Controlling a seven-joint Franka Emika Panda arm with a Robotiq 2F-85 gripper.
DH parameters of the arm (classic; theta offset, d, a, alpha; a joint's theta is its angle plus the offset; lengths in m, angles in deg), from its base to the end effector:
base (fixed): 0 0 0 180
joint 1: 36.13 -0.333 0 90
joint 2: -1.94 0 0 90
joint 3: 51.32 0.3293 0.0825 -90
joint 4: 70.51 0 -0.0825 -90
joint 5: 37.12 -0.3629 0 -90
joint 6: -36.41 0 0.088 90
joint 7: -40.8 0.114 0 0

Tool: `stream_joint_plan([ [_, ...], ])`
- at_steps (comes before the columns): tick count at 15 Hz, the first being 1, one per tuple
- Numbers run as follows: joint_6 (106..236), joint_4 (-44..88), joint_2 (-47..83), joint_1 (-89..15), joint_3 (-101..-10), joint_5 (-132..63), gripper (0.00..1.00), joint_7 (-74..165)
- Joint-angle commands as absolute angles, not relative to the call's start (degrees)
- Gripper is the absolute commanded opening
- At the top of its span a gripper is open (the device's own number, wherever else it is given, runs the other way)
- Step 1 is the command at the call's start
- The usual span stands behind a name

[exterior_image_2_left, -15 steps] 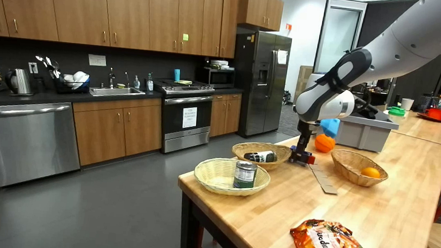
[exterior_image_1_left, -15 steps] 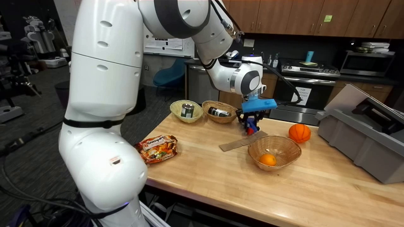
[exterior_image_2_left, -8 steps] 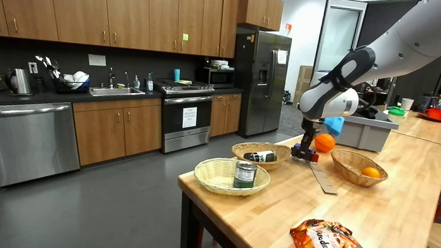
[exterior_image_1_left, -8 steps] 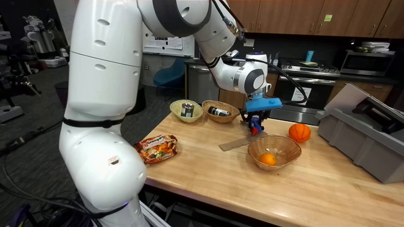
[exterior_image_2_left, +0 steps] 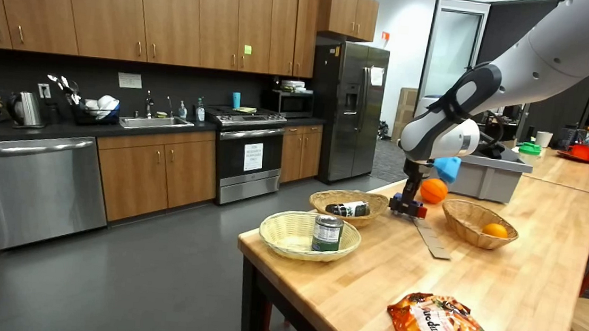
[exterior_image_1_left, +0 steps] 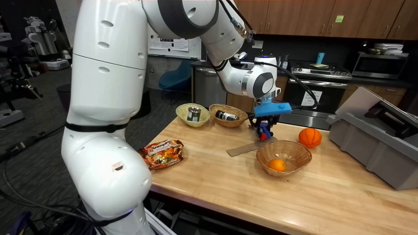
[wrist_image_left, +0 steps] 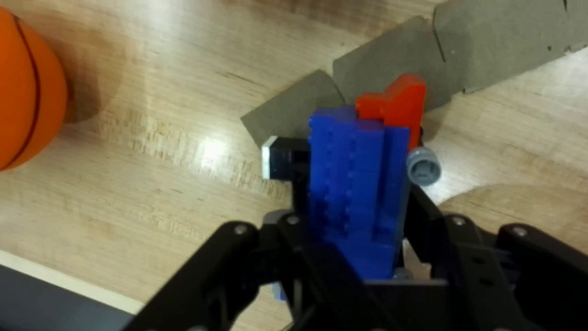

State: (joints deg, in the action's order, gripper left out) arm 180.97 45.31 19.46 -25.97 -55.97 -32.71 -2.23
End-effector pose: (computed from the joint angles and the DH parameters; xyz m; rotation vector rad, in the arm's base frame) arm 0.5874 -0.1524 0.3390 2.8601 0.8178 0.2024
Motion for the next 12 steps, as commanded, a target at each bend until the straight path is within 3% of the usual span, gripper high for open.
stream_joint_plan([
  [1, 179.92, 46.32, 17.65, -25.4, -56.07, -31.46, 0.25, -1.11],
  [12, 180.94, 56.79, 9.95, -25.65, -56.53, -32.08, 0.25, 3.49],
])
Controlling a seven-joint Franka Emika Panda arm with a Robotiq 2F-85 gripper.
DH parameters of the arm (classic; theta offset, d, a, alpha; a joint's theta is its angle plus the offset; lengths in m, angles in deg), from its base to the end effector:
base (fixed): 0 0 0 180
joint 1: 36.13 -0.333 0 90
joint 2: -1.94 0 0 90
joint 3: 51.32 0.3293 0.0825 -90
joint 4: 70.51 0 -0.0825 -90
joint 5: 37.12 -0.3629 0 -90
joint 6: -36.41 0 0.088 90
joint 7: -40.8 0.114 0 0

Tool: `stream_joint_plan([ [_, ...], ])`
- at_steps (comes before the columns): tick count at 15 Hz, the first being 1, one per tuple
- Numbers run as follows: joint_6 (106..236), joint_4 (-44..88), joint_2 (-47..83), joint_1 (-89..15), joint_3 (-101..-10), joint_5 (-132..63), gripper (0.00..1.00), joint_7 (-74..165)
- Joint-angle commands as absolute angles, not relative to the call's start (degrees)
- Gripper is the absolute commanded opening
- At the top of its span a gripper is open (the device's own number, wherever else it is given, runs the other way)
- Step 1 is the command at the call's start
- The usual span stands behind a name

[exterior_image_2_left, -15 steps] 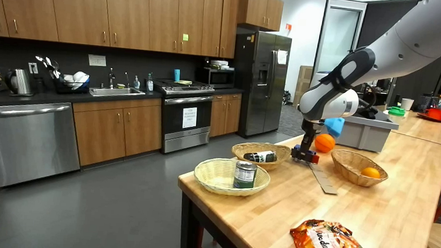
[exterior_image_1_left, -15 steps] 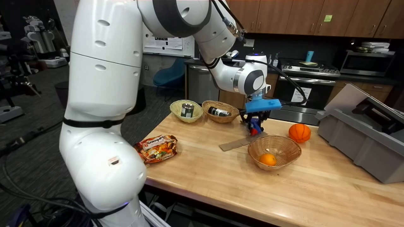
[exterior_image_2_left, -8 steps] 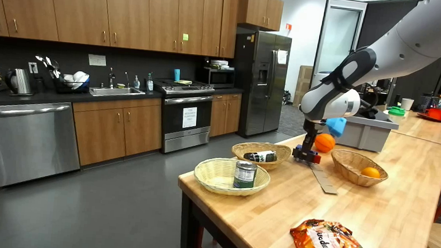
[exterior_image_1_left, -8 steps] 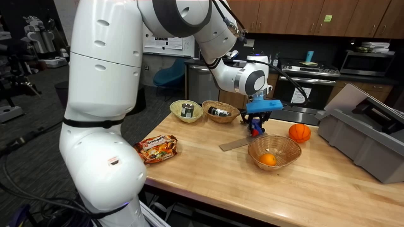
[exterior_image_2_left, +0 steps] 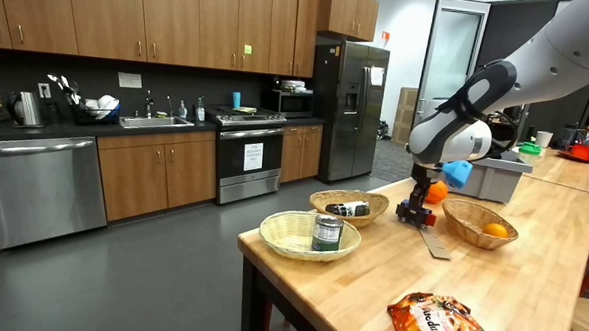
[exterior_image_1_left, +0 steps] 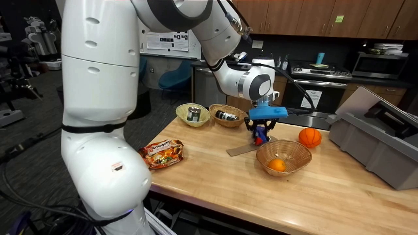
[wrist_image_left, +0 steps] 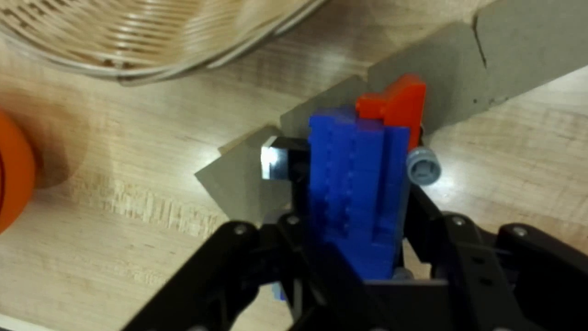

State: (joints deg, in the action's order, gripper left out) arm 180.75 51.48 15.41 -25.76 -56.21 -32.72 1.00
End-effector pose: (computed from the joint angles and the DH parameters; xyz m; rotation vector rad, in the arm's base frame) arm 0.5550 -0.1496 0.3346 2.9142 0.7304 0.1591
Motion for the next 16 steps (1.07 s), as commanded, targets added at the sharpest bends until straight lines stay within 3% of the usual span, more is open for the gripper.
stream_joint_plan([
  [1, 181.14, 58.23, 8.57, -25.65, -56.67, -32.16, 0.25, 4.23],
  [16, 181.86, 74.37, -7.75, -27.75, -57.92, -27.84, 0.25, 13.2],
])
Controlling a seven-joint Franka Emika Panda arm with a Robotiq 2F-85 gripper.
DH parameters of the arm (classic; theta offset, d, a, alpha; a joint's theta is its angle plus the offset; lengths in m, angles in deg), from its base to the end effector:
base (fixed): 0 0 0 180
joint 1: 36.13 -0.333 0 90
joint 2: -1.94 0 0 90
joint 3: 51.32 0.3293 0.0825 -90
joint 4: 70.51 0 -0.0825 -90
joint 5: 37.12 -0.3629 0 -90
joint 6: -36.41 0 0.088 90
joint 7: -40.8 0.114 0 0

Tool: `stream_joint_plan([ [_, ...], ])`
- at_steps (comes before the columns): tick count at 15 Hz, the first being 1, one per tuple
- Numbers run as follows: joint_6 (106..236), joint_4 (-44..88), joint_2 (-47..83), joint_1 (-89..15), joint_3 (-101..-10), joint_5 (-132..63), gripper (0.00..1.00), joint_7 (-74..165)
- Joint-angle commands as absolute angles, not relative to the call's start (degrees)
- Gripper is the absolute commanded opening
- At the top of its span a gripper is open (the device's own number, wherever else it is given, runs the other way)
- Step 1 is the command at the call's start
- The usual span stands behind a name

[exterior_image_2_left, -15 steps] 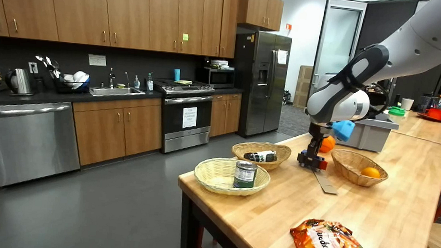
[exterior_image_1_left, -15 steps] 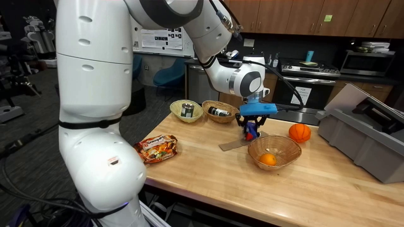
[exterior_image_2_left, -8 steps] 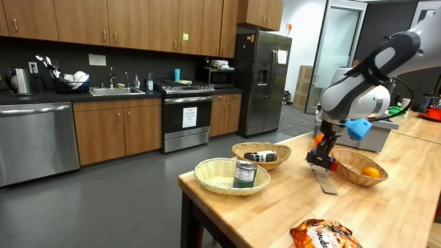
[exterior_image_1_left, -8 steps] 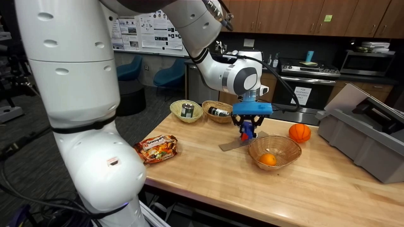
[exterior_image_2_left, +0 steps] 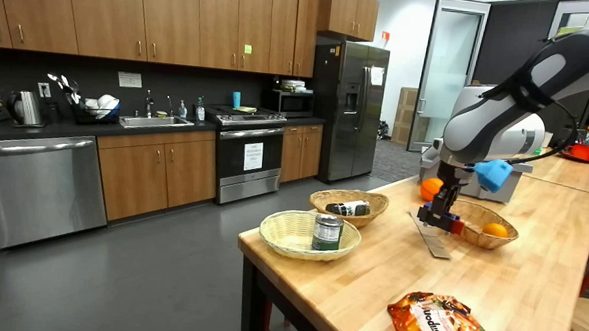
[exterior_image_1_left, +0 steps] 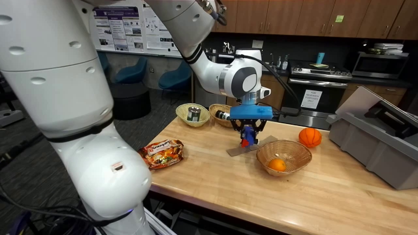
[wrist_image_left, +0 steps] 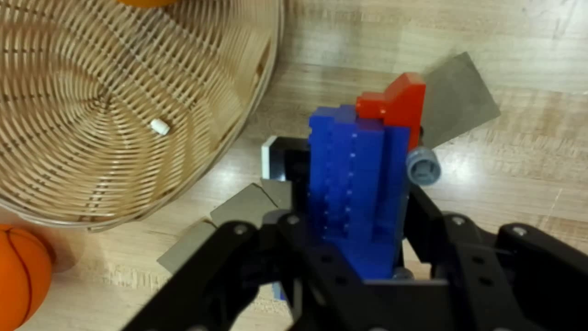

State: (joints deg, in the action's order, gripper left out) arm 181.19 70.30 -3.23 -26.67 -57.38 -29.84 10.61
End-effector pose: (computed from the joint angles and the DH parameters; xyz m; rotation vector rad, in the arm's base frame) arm 0.4532 -0.1252 0.3678 2.9614 0.5293 0.1792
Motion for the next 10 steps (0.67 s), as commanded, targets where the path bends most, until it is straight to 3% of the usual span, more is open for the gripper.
stream_joint_plan([
  [1, 181.84, 75.47, -8.64, -27.94, -57.86, -27.24, 0.25, 14.05],
  [10, 181.38, 89.26, -17.74, -29.19, -57.1, -25.57, 0.25, 23.07],
])
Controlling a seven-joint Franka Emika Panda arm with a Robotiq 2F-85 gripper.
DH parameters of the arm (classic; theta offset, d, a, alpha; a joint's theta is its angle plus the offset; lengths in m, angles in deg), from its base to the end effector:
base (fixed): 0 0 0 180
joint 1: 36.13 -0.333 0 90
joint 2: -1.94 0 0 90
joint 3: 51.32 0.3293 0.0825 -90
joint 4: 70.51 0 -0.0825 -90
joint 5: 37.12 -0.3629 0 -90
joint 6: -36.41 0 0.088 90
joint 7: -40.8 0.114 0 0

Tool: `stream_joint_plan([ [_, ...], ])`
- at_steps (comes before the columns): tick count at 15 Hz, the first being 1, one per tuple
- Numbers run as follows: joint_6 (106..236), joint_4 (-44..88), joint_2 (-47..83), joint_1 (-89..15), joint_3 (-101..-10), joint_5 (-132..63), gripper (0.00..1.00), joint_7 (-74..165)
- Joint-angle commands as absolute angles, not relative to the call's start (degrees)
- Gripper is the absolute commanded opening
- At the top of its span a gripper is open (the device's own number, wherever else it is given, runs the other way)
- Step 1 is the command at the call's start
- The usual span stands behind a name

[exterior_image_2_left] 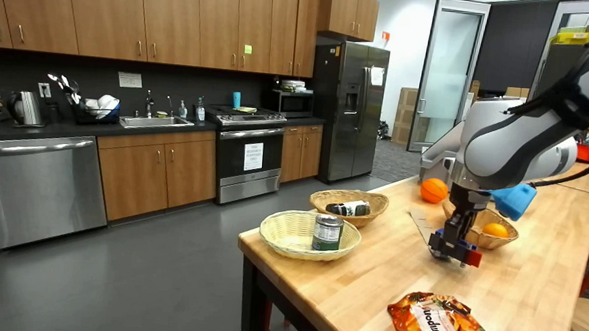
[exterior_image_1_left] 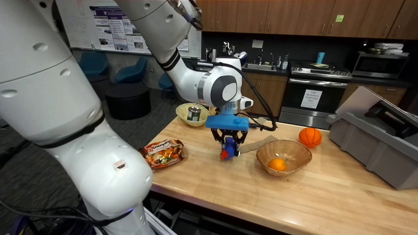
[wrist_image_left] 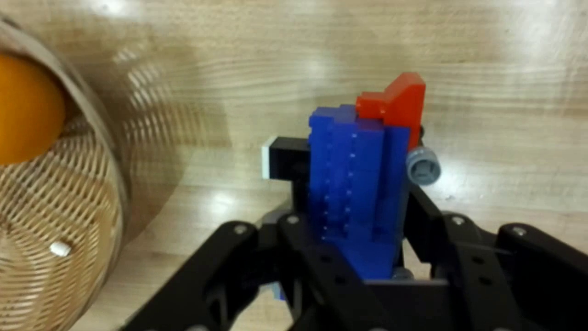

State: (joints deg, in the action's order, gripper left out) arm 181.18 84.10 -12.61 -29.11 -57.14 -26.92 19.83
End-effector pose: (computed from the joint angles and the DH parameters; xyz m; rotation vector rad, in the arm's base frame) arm 0.3811 -0.0846 0.3403 3.0063 0.4319 0.0835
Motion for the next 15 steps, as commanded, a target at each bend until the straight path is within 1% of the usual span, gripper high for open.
stream_joint_plan([
  [1, 181.63, 90.41, -18.42, -29.01, -57.11, -25.38, 0.25, 23.75],
  [2, 182.19, 91.46, -18.86, -28.88, -57.22, -25.34, 0.25, 24.18],
  [3, 181.33, 88.4, -16.52, -28.98, -57.28, -25.58, 0.25, 24.24],
  [15, 182.51, 88.59, -17.51, -27.37, -56.87, -20.81, 0.25, 27.88],
])
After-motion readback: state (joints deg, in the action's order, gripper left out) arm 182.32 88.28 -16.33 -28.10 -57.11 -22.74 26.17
